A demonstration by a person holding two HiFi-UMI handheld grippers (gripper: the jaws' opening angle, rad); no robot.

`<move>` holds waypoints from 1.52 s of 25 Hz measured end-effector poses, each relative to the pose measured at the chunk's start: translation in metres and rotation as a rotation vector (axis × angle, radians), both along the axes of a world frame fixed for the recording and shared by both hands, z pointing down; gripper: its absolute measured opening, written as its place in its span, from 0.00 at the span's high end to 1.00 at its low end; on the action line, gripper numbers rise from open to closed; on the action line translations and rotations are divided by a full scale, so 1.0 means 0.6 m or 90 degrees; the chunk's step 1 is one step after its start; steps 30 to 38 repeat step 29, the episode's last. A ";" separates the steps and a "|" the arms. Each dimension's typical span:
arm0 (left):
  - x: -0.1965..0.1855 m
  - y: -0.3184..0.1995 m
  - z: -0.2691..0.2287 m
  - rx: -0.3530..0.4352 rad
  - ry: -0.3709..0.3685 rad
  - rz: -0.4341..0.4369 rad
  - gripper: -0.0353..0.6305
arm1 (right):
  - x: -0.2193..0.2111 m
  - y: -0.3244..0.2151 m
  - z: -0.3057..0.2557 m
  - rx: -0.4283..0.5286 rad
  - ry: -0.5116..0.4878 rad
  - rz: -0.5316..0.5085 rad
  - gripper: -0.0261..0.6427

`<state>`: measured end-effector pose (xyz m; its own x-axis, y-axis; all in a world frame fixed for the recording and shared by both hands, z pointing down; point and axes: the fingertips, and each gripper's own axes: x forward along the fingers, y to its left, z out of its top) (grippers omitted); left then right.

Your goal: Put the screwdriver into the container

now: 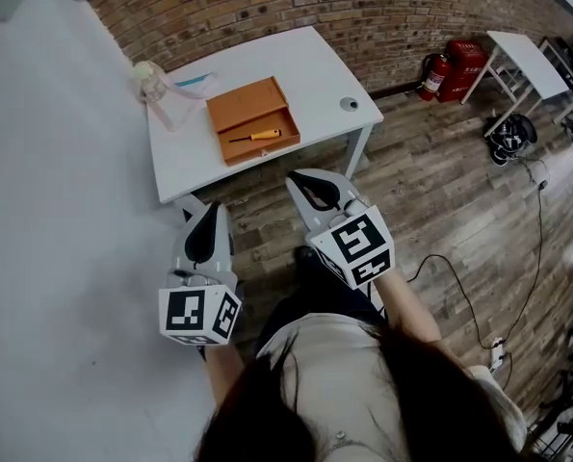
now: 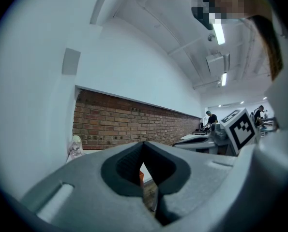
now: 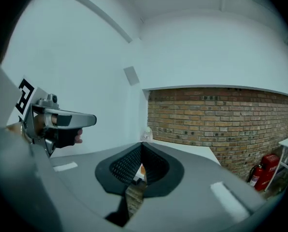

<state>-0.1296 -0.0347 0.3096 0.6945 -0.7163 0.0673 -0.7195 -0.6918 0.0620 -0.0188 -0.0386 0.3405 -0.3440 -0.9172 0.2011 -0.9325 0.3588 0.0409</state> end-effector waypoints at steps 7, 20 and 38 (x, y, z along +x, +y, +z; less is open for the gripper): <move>-0.004 0.025 -0.003 0.002 0.001 0.001 0.95 | 0.007 0.034 -0.015 0.013 -0.005 0.023 0.95; -0.005 0.051 0.002 0.004 0.006 0.005 0.95 | 0.021 0.058 -0.009 -0.005 -0.050 0.053 0.95; -0.003 0.057 0.006 0.005 0.004 0.011 0.95 | 0.014 0.065 -0.016 0.002 -0.054 0.047 0.95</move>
